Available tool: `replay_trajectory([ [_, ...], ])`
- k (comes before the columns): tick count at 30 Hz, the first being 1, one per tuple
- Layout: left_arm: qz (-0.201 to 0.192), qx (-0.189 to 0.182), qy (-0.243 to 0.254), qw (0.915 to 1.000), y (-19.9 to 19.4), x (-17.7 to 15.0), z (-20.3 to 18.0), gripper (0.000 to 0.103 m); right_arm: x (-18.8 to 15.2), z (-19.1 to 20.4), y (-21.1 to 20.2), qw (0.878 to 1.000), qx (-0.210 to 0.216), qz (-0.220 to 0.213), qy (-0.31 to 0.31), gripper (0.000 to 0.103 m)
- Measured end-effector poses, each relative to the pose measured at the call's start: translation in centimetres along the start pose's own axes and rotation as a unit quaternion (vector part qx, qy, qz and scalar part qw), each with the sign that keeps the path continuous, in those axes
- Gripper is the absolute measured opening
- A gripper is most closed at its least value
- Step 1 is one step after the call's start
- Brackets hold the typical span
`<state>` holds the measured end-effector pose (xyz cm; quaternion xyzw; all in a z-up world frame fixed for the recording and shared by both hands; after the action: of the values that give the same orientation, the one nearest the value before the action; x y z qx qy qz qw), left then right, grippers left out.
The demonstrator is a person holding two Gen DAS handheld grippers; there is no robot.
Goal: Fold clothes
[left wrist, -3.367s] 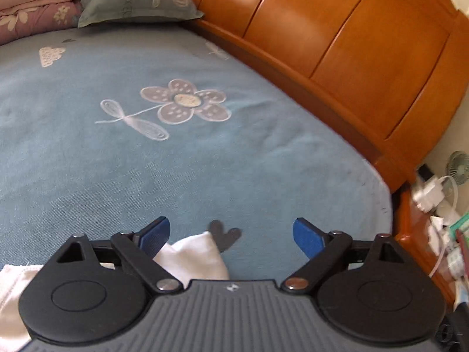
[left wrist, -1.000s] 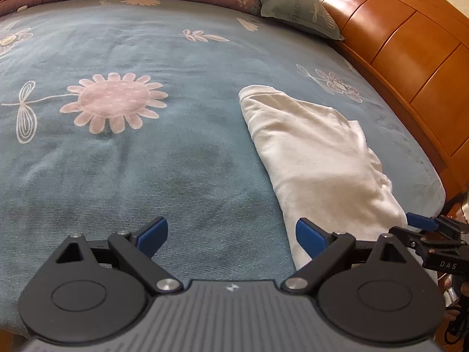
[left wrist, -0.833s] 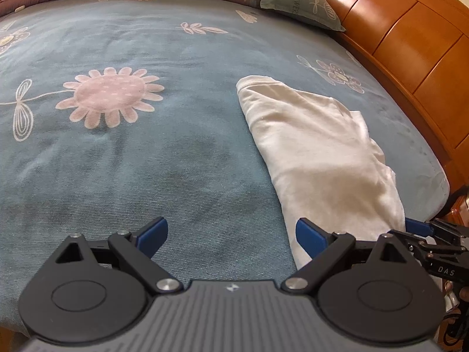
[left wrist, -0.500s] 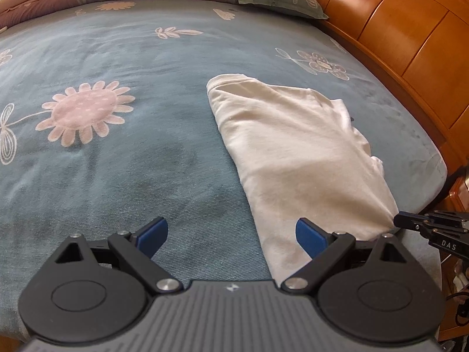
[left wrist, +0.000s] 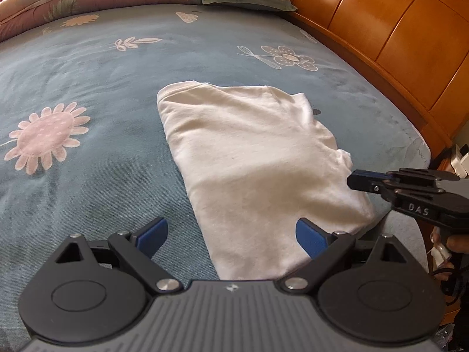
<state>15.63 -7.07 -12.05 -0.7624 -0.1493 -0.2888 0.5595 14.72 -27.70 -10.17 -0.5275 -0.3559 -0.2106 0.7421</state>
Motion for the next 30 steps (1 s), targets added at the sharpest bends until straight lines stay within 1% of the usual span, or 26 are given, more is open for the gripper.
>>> replay_trajectory([
  [2, 0.000, 0.002, -0.007, 1.0000, -0.3, -0.2, 0.8, 0.094, -1.2, -0.5, 0.8, 0.999, -0.028, 0.022, -0.014, 0.010],
  [5, 0.003, 0.007, -0.017, 0.9998, 0.0, -0.2, 2.0, 0.094, -2.0, -1.4, 0.3, 0.999, -0.030, 0.027, 0.011, 0.012],
  [6, 0.005, 0.009, -0.020, 0.9998, 0.2, -0.1, 2.2, 0.094, -1.7, -1.5, -0.1, 0.999, -0.033, 0.022, 0.015, 0.015],
  [7, 0.006, 0.011, -0.021, 0.9997, 0.4, 0.1, 2.4, 0.094, -1.4, -1.6, -0.5, 0.999, -0.036, 0.017, 0.019, 0.024],
  [9, 0.005, 0.011, -0.021, 0.9997, 0.8, 0.4, 2.3, 0.094, -0.4, -1.3, -0.5, 0.999, -0.033, 0.007, 0.014, 0.032],
  [13, -0.001, 0.007, -0.023, 0.9997, 0.8, 0.9, 1.9, 0.094, 1.8, -0.5, -0.2, 1.000, -0.024, -0.012, -0.002, 0.032],
  [19, 0.009, 0.024, -0.032, 0.9992, 0.6, 0.2, 3.0, 0.094, 3.9, 0.5, 2.4, 1.000, 0.002, -0.018, -0.014, 0.036],
  [21, 0.010, 0.031, -0.037, 0.9988, 0.5, 0.2, 3.7, 0.094, 3.9, 0.5, 3.5, 1.000, 0.003, -0.012, -0.012, 0.036],
  [25, 0.012, 0.033, -0.048, 0.9983, 0.6, 0.4, 4.5, 0.094, 2.7, -0.4, 5.1, 1.000, -0.001, 0.011, 0.003, 0.037],
  [27, 0.016, 0.026, -0.054, 0.9981, 0.9, 0.6, 4.6, 0.094, 2.3, -0.7, 5.1, 1.000, 0.006, 0.009, 0.014, 0.037],
  [30, 0.017, 0.002, -0.056, 0.9983, 1.4, 1.5, 3.9, 0.094, 2.1, -0.9, 5.0, 1.000, 0.011, 0.007, 0.023, 0.037],
])
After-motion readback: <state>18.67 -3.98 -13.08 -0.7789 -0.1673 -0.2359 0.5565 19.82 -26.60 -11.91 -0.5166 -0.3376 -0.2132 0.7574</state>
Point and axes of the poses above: each gripper's, at about its wrist camera, not at the fingertips, and y roughly the way its jaws point, z to its left, x to its top, the point moved 10 cm from there along y, roughly the way its jaws point, and after that the axes turned 2 degrees about -z, right-handed, at the moved point
